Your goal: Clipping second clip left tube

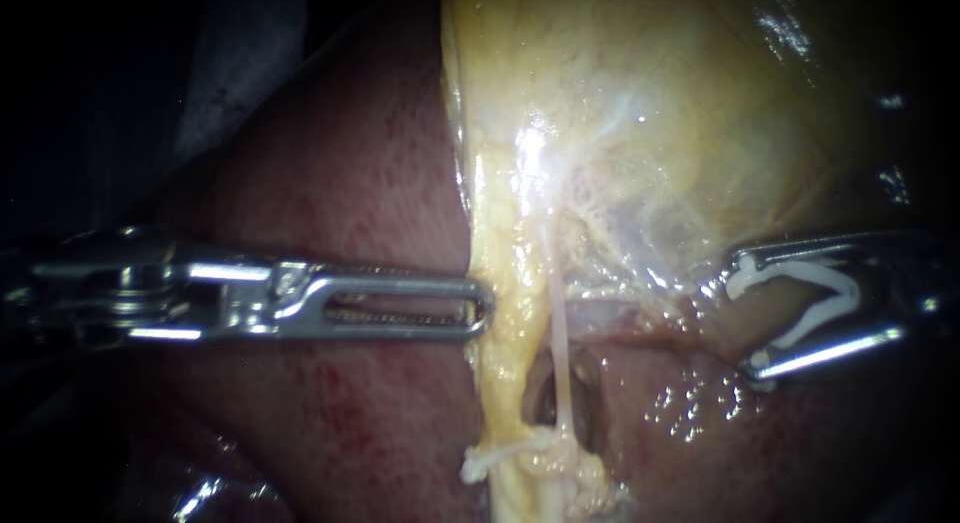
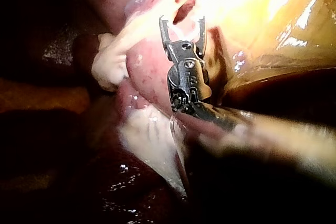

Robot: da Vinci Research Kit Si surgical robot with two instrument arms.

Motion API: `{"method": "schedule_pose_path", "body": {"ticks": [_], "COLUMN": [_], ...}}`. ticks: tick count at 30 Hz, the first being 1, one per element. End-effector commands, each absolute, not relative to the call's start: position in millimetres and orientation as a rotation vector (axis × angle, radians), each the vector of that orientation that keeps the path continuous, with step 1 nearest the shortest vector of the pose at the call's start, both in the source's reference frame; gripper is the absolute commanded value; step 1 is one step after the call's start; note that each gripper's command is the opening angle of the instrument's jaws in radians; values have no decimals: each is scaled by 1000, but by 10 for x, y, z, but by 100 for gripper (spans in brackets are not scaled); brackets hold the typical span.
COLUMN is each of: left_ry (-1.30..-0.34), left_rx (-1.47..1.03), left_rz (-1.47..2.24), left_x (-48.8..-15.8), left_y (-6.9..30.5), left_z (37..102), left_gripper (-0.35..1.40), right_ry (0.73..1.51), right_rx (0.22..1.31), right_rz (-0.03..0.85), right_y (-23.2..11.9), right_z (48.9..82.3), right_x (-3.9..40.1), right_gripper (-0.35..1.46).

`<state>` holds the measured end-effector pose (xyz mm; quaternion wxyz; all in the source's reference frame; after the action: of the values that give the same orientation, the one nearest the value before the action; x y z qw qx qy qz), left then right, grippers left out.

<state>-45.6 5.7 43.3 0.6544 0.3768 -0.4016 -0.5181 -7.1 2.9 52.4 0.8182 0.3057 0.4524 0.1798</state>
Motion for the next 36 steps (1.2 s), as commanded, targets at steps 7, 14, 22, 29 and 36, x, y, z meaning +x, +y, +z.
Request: {"method": "schedule_pose_path", "body": {"ticks": [7,14,22,29,36], "left_ry": [-919,-938,-943,-945,-944], "left_rx": [853,844,839,837,841], "left_rz": [-1182,-1206,-1228,-1233,-1230], "left_x": [-438,-407,-399,-403,-404], "left_y": [62,68,71,66,62], "left_z": [420,398,382,375,372], "left_gripper": [-35,-35,-35,-35,-35], "right_ry": [964,965,966,970,973], "right_rx": [647,653,667,681,704], "right_rz": [386,382,373,358,337], "right_y": [28,23,13,-3,-20], "right_z": [524,525,529,545,562], "right_x": [-67,-60,-44,-16,19], "right_gripper": [60,60,59,58,58]}}
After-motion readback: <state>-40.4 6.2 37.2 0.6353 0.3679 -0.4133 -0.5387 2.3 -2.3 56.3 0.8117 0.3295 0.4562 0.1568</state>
